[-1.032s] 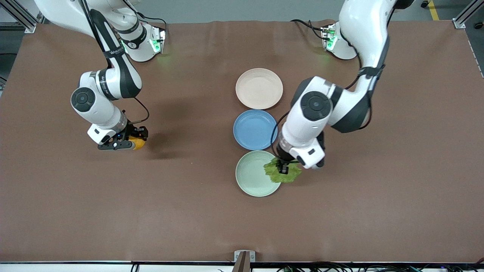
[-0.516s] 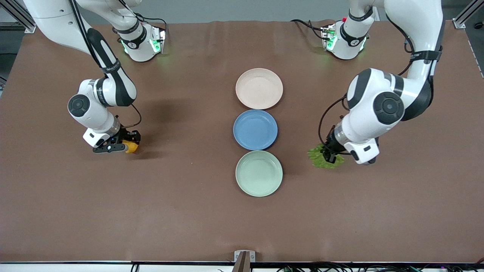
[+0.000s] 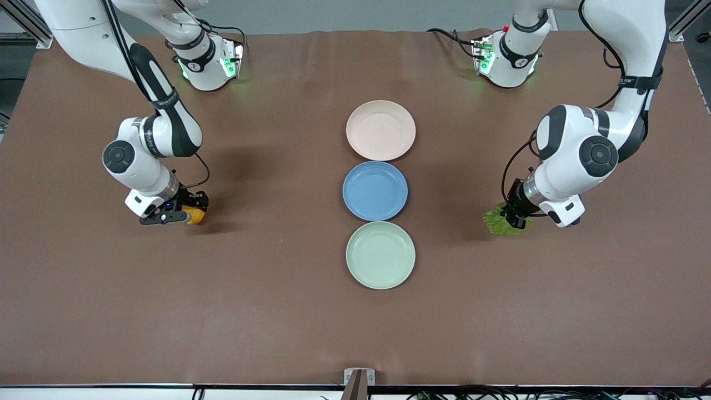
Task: Pick lemon and lettuce from plates
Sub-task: 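Lower the lemon and lettuce onto the bare table with both grippers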
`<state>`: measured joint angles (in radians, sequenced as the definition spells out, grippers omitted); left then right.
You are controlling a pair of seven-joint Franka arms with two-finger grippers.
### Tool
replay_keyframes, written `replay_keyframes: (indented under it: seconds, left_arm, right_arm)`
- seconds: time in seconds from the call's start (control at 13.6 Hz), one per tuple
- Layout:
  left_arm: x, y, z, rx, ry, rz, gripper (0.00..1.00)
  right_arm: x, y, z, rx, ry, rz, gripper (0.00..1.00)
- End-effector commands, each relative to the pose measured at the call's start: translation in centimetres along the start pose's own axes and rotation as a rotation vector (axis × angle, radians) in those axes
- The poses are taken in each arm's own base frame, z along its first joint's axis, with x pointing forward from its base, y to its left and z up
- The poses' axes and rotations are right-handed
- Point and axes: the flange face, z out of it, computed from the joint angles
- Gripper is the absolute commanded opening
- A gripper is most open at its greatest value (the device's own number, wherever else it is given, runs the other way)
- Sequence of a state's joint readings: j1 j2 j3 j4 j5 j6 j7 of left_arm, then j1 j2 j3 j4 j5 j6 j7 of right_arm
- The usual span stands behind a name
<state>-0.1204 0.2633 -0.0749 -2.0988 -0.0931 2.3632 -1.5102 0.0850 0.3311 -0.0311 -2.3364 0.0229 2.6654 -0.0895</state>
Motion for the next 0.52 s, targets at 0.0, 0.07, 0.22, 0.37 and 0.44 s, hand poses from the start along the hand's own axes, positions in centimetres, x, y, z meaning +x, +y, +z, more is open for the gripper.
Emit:
replay_keyframes:
  seconds: [0.0,0.07,0.22,0.37,0.44]
  left_arm:
    - [0.7,-1.6,1.8,-0.034,-0.009,-0.003,0.01]
    - [1.3,-1.8,2.8,-0.031,-0.008,-0.012,0.01]
    - [2.4,-2.2,4.0,-0.04,-0.004,-0.011,0.01]
    - [2.6,-2.0,5.6,-0.055,-0.001,-0.008,0.01]
    - [2.7,-1.9,6.3,-0.064,0.0,-0.01,0.01]
  right_arm:
    - [-0.6,-0.4,0.1,0.017,-0.023,-0.019,0.04]
    - [-0.5,-0.8,0.1,0.023,-0.022,-0.021,0.05]
    - [-0.5,-1.2,0.1,0.033,-0.022,-0.011,0.05]
    - [-0.6,-1.4,0.1,0.034,-0.025,-0.016,0.06]
    - [-0.6,-1.4,0.1,0.034,-0.025,-0.014,0.07]
